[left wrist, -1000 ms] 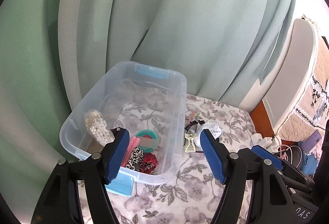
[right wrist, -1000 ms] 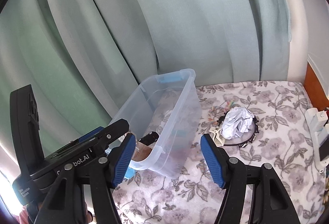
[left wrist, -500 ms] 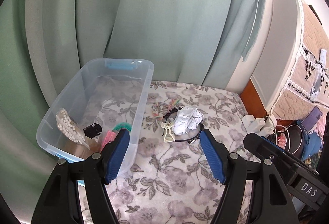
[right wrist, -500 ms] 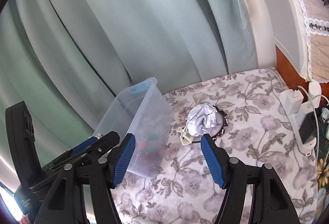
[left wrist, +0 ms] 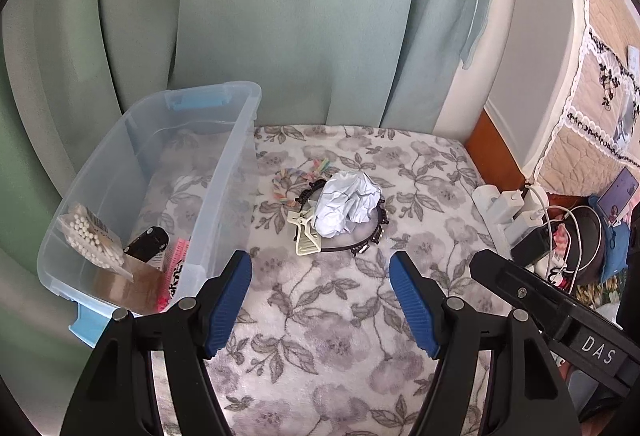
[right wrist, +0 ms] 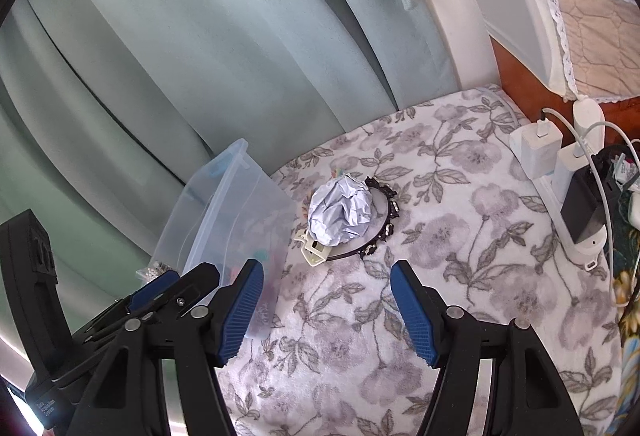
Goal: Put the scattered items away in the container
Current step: 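Move both tools over the crumpled paper and black headband, then grasp the crumpled white paper with the left tool while the right tool grasps the headband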
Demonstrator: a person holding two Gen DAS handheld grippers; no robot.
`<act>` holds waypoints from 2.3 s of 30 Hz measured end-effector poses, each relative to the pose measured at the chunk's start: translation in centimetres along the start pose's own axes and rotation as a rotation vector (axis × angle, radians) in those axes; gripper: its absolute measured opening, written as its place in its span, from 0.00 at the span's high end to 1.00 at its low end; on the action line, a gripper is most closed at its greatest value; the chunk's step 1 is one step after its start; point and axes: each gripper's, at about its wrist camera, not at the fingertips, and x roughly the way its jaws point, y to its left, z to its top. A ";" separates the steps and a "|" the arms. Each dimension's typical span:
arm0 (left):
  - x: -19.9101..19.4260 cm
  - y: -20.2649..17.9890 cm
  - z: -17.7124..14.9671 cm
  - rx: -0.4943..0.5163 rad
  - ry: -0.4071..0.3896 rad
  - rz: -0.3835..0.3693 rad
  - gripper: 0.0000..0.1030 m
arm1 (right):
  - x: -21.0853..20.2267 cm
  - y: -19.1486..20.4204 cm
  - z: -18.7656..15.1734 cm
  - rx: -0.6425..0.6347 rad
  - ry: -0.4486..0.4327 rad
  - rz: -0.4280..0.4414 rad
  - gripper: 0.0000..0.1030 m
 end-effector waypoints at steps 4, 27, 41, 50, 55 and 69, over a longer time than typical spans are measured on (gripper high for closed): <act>1.6 -0.9 -0.2 0.025 0.028 0.001 0.30 | 0.9 -1.3 -0.1 0.025 0.022 -0.012 0.32; 11.5 -1.7 1.9 0.043 0.094 0.033 0.30 | 9.2 -5.9 1.2 0.068 0.156 -0.134 0.33; 16.1 -0.5 3.2 0.038 0.082 0.068 0.43 | 15.5 -6.4 3.6 0.029 0.207 -0.148 0.46; 18.1 0.3 3.2 0.024 0.082 0.056 0.48 | 19.0 -6.5 5.1 -0.001 0.238 -0.151 0.51; 18.6 0.1 3.3 0.029 0.066 0.032 0.54 | 20.7 -6.2 6.1 -0.028 0.246 -0.157 0.56; 19.1 0.2 3.2 0.030 0.049 0.004 0.56 | 23.6 -4.8 7.6 -0.143 0.230 -0.234 0.61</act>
